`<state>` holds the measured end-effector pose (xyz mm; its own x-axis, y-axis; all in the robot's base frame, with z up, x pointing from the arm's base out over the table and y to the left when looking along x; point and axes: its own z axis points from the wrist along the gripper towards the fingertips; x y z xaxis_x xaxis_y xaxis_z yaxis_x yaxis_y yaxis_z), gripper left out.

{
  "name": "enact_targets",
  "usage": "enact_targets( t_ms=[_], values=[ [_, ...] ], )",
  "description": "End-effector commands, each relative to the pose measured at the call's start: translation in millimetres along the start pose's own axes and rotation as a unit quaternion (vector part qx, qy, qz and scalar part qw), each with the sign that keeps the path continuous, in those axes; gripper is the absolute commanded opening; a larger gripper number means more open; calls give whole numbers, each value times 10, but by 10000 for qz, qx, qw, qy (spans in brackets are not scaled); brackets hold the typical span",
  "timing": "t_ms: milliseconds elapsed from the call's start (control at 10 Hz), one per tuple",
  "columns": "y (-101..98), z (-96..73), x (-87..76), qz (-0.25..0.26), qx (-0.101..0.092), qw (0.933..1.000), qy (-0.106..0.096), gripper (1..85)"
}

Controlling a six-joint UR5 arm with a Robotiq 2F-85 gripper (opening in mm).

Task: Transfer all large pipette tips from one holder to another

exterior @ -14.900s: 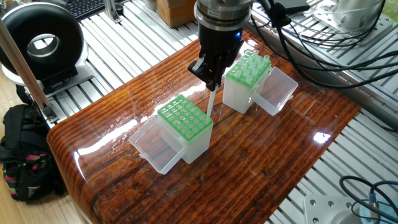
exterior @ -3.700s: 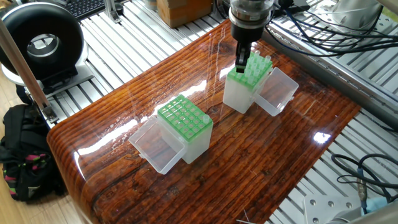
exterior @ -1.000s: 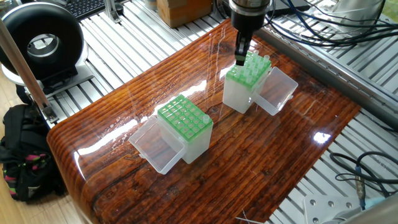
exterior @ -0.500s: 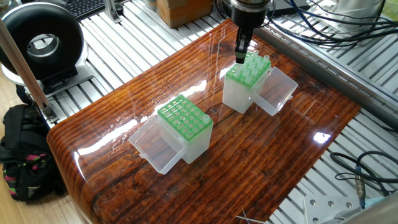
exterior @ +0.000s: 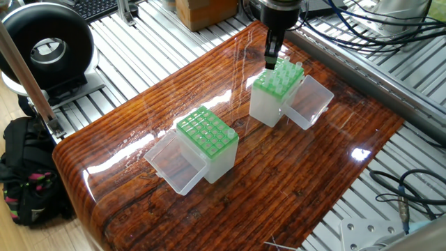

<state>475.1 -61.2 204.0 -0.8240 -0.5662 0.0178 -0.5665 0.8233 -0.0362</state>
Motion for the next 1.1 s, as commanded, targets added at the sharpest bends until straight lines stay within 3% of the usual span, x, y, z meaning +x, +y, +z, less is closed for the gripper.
enact_targets(
  t_ms=[0, 1000],
  values=[
    [25, -73, 3, 1, -78, 10000, -15, 140],
    [4, -199, -18, 32, -78, 9999, 134, 130]
  ],
)
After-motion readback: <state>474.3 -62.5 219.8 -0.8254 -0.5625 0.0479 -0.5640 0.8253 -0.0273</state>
